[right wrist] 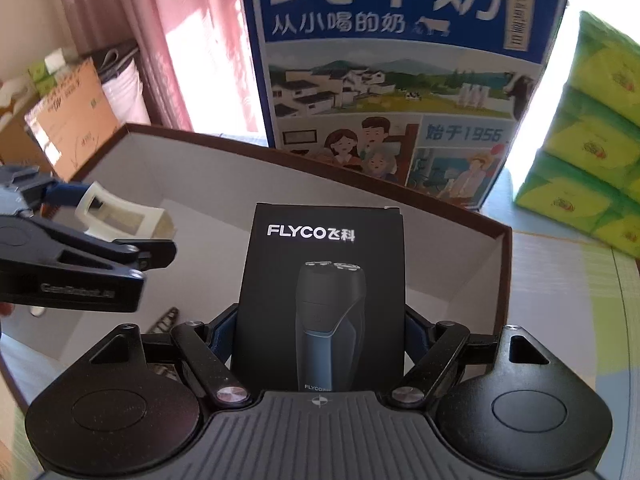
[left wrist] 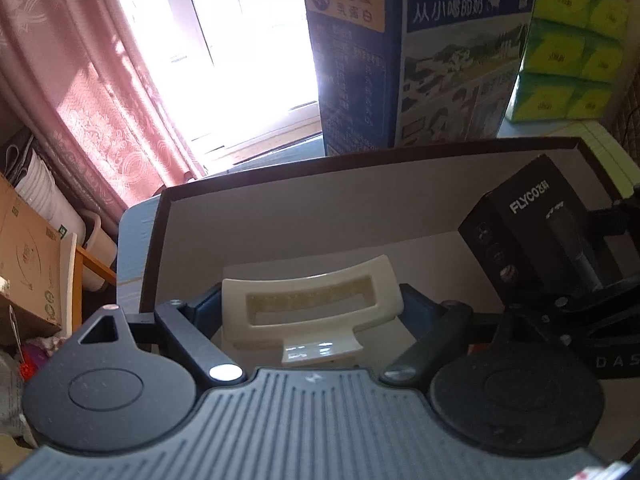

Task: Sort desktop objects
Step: 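Carry both items into the brown box and open both tools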

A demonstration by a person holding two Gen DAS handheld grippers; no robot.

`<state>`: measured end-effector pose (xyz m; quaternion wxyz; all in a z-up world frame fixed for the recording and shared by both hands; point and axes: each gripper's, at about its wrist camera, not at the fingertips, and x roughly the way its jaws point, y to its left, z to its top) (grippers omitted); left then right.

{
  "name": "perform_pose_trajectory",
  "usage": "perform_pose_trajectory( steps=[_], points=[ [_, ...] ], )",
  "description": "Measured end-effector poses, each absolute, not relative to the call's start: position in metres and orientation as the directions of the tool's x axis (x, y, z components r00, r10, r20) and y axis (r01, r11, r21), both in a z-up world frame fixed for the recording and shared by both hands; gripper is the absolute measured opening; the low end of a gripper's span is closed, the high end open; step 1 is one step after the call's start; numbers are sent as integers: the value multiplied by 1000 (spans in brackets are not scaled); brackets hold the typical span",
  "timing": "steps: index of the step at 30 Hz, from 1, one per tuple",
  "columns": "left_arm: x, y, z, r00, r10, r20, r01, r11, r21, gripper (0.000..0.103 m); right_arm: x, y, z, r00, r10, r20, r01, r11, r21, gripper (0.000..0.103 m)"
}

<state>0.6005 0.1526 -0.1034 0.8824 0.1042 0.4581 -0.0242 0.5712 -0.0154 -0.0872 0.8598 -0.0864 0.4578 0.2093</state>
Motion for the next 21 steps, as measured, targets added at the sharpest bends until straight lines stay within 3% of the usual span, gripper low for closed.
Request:
perform_pose_trajectory(
  steps=[12,21],
  points=[
    [618,150,-139,545,112,-831,136,966,219,86,579,-13,-103,498,250,-831,-482,876,-25,77],
    [615,147,-126,576,106,-811,136,965,223,88,581,-11,-104,507,246,-826,-491,870,-42,77]
  ],
)
